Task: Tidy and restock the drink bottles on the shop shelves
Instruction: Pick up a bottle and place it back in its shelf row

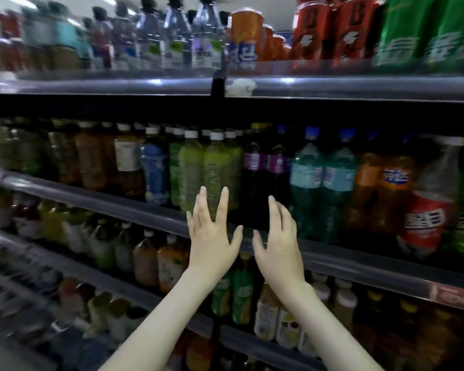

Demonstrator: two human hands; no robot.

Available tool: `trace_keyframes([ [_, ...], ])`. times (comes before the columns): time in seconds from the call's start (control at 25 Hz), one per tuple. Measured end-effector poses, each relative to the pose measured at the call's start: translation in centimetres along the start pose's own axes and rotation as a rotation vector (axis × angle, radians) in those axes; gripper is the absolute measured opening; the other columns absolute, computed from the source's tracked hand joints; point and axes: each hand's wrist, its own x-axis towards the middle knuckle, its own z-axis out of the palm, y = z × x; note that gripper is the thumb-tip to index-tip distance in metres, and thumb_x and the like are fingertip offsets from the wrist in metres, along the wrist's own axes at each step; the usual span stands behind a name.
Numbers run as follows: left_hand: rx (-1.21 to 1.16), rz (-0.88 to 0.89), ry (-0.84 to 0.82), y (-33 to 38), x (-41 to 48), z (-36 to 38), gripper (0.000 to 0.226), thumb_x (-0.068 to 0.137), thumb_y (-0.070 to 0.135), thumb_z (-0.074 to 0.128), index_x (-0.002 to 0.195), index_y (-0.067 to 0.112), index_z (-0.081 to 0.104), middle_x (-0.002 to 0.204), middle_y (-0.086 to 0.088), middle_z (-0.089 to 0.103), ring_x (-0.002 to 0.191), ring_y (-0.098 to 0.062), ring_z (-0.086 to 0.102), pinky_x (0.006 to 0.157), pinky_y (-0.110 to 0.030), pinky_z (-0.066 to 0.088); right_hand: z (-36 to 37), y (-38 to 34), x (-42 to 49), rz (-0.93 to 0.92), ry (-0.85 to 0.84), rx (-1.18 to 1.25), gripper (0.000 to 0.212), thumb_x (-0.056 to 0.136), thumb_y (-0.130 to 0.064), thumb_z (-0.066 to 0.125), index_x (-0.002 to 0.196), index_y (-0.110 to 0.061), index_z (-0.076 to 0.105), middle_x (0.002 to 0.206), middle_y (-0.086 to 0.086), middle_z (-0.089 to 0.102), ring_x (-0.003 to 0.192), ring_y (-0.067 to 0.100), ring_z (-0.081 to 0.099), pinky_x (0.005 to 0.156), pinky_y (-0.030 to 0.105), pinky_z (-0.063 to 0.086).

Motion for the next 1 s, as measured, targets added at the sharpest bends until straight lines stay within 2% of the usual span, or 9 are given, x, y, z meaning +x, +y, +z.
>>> trace_keyframes([
  [0.12,0.043,-0.023,-0.029,-6.7,0.2,-3.0,0.078,0.092,0.04,0.055,0.152,0.028,0.007,0.156,-0.014,-0.003,0.144,-0.032,0.006,0.114,-0.052,0.007,5.0,-4.4,0.8,-0.03,-0.039,0.047,0.068,0.096,-0.024,0.054,0.152,-0.016,0.017,0.153,0.004,0.027,0.141,0.018,0.023,0.11,0.033,0.037],
  [0.28,0.052,-0.018,-0.056,-16.3,1.2,-6.9,0.07,0.095,0.039,0.05,0.152,0.027,0.011,0.158,-0.012,0.001,0.145,-0.027,0.004,0.116,-0.042,0.0,12.2,-10.2,2.3,-0.025,-0.055,0.077,0.067,0.097,-0.025,0.052,0.152,-0.018,0.015,0.153,0.002,0.025,0.142,0.015,0.021,0.11,0.031,0.036],
  [0.48,0.03,-0.032,-0.048,-26.4,2.6,-9.2,0.067,0.091,0.028,0.06,0.149,0.02,0.027,0.153,-0.017,0.022,0.14,-0.034,0.022,0.113,-0.049,0.024,19.5,-15.1,4.8,0.043,-0.057,0.083,0.072,0.098,-0.028,0.049,0.153,-0.021,0.004,0.156,0.002,0.019,0.144,0.014,0.013,0.112,0.026,0.025],
  [0.56,-0.005,-0.032,-0.045,-28.4,3.3,-9.1,0.066,0.09,0.025,0.061,0.148,0.019,0.029,0.151,-0.018,0.026,0.139,-0.034,0.026,0.111,-0.052,0.03,21.3,-16.1,6.2,0.102,-0.047,0.086,0.075,0.098,-0.028,0.05,0.153,-0.02,-0.001,0.157,0.004,0.017,0.145,0.017,0.013,0.112,0.027,0.024],
  [0.64,-0.046,-0.007,-0.05,-29.8,4.3,-8.6,0.065,0.09,0.023,0.061,0.148,0.019,0.03,0.15,-0.019,0.028,0.138,-0.034,0.028,0.109,-0.052,0.033,23.2,-16.4,8.3,0.135,-0.01,0.062,0.079,0.097,-0.028,0.052,0.153,-0.02,-0.002,0.155,0.008,0.02,0.142,0.022,0.019,0.111,0.031,0.028],
  [0.8,-0.108,0.026,-0.054,-31.6,7.2,-7.2,0.063,0.092,0.024,0.058,0.148,0.02,0.028,0.151,-0.016,0.028,0.137,-0.031,0.03,0.11,-0.046,0.033,26.7,-16.1,12.9,0.152,0.07,-0.066,0.087,0.092,-0.03,0.058,0.152,-0.025,-0.006,0.147,0.013,0.032,0.128,0.031,0.04,0.094,0.043,0.048],
  [1.0,-0.152,0.11,-0.036,-34.1,11.9,-4.9,0.062,0.091,0.021,0.058,0.147,0.02,0.03,0.149,-0.014,0.032,0.136,-0.029,0.034,0.107,-0.043,0.038,30.0,-14.4,15.0,0.114,0.167,-0.159,0.093,0.089,-0.031,0.063,0.151,-0.02,-0.004,0.136,0.018,0.04,0.116,0.036,0.047,0.084,0.045,0.051],
])
